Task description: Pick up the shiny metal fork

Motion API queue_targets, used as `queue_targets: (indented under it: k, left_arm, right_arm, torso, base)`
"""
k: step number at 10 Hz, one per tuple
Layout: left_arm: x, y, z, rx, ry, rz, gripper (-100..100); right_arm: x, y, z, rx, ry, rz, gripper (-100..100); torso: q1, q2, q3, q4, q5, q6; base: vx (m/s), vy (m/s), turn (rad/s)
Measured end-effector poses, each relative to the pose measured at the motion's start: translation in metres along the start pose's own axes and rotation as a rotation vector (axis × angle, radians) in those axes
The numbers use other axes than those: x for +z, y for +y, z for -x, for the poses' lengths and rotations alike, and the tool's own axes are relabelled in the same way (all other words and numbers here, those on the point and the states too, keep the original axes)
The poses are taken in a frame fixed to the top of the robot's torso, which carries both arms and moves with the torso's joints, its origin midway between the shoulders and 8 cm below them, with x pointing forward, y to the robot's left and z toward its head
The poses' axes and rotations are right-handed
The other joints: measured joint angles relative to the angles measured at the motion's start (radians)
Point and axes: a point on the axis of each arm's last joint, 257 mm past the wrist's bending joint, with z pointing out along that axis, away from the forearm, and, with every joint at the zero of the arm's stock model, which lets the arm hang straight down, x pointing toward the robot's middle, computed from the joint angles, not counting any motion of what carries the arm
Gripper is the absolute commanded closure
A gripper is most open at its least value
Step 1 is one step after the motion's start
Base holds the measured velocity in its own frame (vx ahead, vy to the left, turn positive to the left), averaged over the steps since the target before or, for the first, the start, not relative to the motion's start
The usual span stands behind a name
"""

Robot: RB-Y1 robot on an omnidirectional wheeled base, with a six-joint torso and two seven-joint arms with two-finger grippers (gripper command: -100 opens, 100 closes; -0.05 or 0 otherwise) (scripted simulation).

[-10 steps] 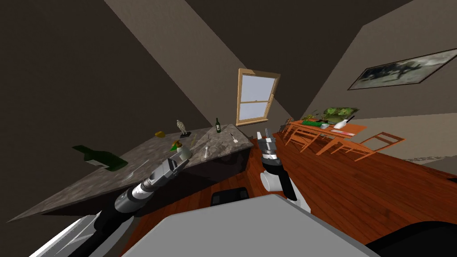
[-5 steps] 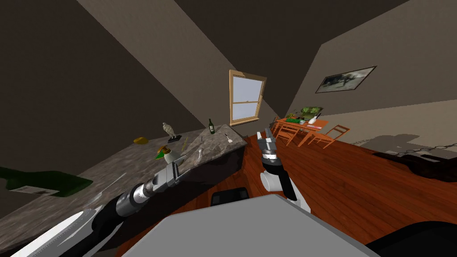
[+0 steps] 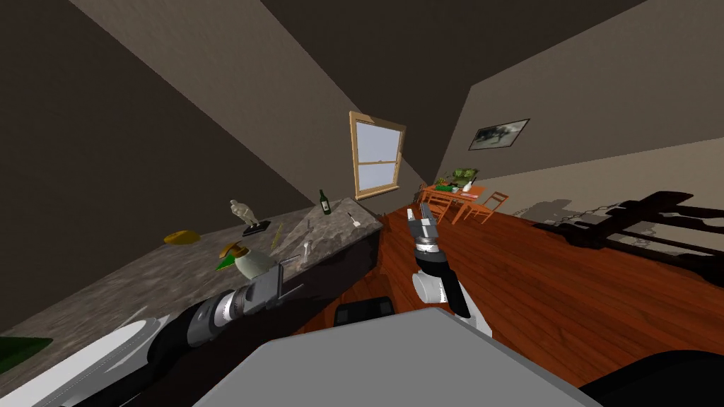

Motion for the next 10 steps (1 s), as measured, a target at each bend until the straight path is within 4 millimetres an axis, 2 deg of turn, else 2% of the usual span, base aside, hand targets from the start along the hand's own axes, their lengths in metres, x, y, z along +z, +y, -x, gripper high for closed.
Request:
queue_targets:
  k: [2, 6, 10]
  left_arm:
    - [-0.004, -0.014, -0.019, 0.051, 0.074, -0.081, -100]
    - [-0.025, -0.035, -0.06, 0.143, 0.221, -0.248, -100]
    - [-0.06, -0.053, -0.098, 0.214, 0.365, -0.412, -100]
  right_arm:
    - [0.0, 0.0, 0.0, 0.0, 0.0, 0.0, 0]
    - [0.0, 0.0, 0.0, 0.0, 0.0, 0.0, 0]
    - [0.0, 0.0, 0.0, 0.0, 0.0, 0.0, 0]
  torso:
    - [0.0, 0.0, 0.0, 0.0, 0.0, 0.0]
    - [0.0, -0.001, 0.0, 0.0, 0.0, 0.0]
    - [0.0, -0.001, 0.0, 0.0, 0.0, -0.001]
  base:
    - [0.006, -0.002, -0.27]
    - [0.009, 0.0, -0.237]
    - [0.012, 0.0, -0.223]
